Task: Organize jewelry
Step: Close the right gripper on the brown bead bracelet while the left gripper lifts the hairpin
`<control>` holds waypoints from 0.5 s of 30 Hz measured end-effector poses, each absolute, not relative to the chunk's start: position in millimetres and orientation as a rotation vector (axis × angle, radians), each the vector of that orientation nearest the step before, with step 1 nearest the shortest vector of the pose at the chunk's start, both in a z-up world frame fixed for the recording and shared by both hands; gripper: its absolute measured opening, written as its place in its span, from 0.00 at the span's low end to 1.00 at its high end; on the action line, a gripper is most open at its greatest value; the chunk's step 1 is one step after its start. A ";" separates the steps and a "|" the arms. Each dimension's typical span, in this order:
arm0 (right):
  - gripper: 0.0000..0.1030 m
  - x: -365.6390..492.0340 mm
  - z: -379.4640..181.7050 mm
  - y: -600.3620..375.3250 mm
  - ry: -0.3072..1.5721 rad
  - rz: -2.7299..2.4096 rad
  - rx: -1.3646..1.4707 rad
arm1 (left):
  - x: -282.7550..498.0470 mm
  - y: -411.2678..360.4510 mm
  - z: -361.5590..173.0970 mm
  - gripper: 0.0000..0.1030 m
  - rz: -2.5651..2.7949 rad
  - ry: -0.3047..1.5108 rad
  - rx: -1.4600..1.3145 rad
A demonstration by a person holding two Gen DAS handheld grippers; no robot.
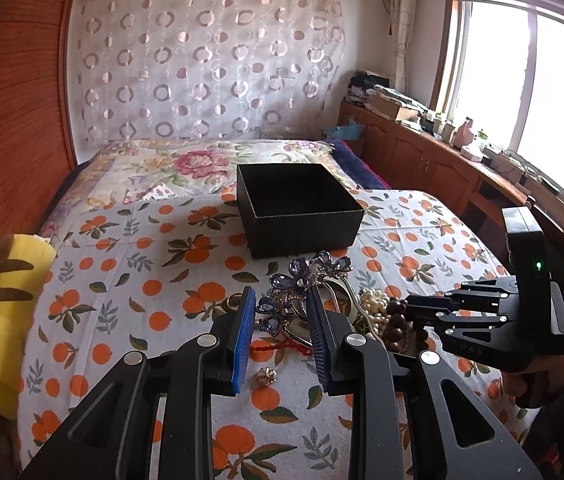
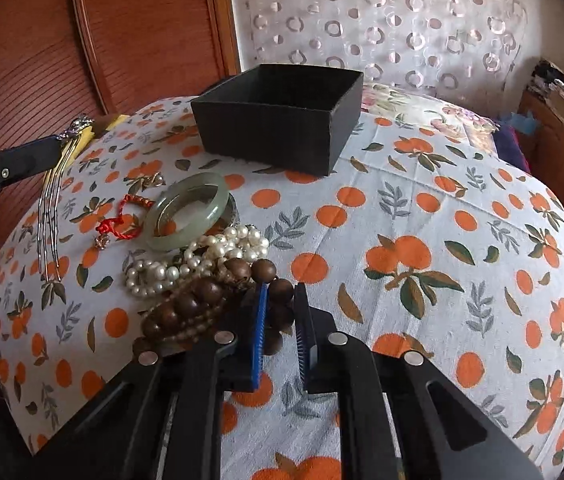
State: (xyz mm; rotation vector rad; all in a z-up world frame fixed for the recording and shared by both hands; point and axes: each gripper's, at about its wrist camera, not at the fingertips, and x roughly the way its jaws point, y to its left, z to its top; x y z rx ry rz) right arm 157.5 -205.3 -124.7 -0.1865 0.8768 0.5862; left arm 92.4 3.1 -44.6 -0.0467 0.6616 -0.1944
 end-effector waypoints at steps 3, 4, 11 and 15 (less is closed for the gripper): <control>0.14 153.0 -122.2 -208.4 0.850 0.575 -0.180 | 92.3 3.0 -44.5 0.24 -0.193 0.661 -0.046; 0.14 150.6 -119.2 -209.7 0.835 0.575 -0.174 | 92.7 2.9 -44.2 0.24 -0.191 0.661 -0.046; 0.14 134.3 -84.0 -214.3 0.713 0.587 -0.152 | 94.3 2.1 -42.1 0.24 -0.180 0.655 -0.038; 0.14 127.0 -60.6 -213.0 0.648 0.599 -0.145 | 94.4 2.9 -37.1 0.24 -0.178 0.638 -0.040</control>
